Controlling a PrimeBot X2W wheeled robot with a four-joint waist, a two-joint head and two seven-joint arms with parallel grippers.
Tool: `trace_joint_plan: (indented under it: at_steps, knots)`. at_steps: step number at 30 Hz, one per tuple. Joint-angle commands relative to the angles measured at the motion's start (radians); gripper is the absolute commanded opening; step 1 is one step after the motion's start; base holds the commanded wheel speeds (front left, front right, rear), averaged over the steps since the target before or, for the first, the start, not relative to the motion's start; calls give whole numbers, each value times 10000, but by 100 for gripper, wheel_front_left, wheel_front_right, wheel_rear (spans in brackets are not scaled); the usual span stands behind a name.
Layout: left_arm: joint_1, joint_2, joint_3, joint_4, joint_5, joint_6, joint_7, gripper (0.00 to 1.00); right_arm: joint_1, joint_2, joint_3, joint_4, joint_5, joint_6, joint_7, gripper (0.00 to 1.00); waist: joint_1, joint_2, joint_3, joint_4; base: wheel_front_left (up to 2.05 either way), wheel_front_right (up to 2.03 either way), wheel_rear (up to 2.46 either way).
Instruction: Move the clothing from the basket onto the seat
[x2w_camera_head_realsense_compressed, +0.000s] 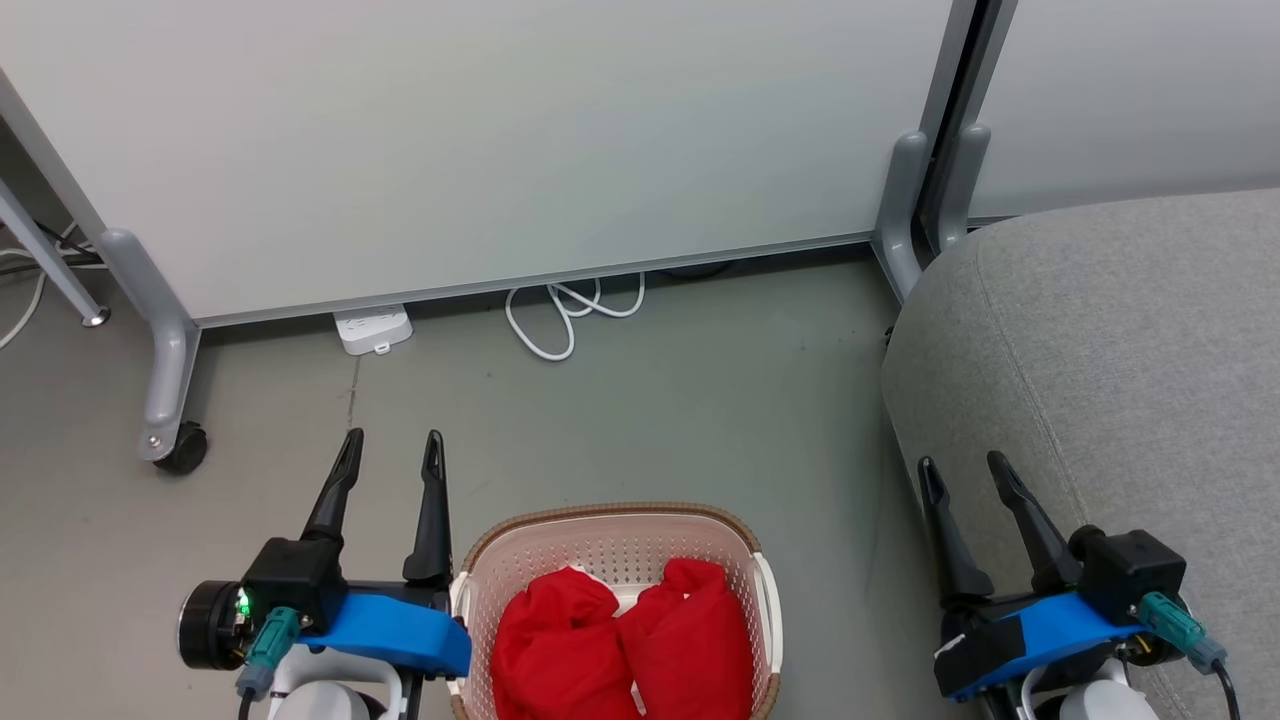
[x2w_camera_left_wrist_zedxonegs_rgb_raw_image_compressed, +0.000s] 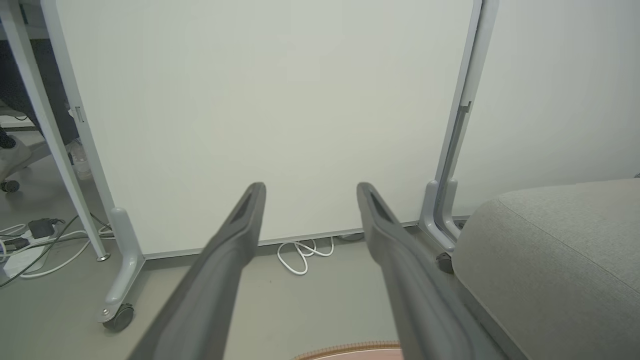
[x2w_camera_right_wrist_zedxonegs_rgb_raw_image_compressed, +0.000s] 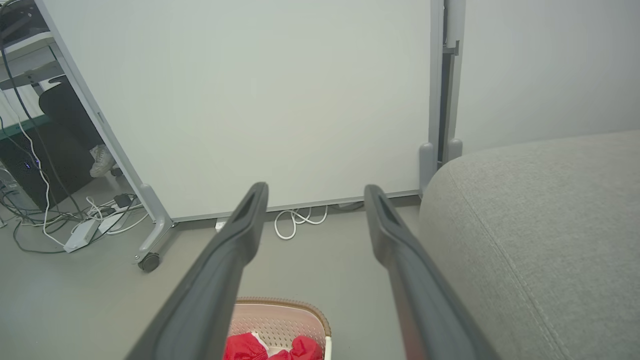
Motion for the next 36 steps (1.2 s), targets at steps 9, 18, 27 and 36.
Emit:
trace_joint_plan:
  at_steps: [9, 18, 27, 36]
  knots:
    - [-122, 39, -27, 141, 619, -62, -249, 100, -120, -77, 21, 69, -744, 22, -232, 100, -1, 0, 30, 12, 0, 0, 0]
    - [-160, 38, -66, 301, 820, -130, -342, 100, -73, -80, -47, 151, -1072, 16, -326, 100, -1, 0, 53, 47, 0, 0, 0]
    - [-145, 38, -67, 387, 796, -131, -342, 100, -69, -78, -99, 249, -1015, 16, -326, 100, -1, 0, 43, 48, 0, 0, 0]
    - [-184, 38, -103, 434, 814, -145, -342, 100, -133, -78, -89, 334, -1000, 16, -326, 100, -1, 0, 78, 57, 0, 0, 0]
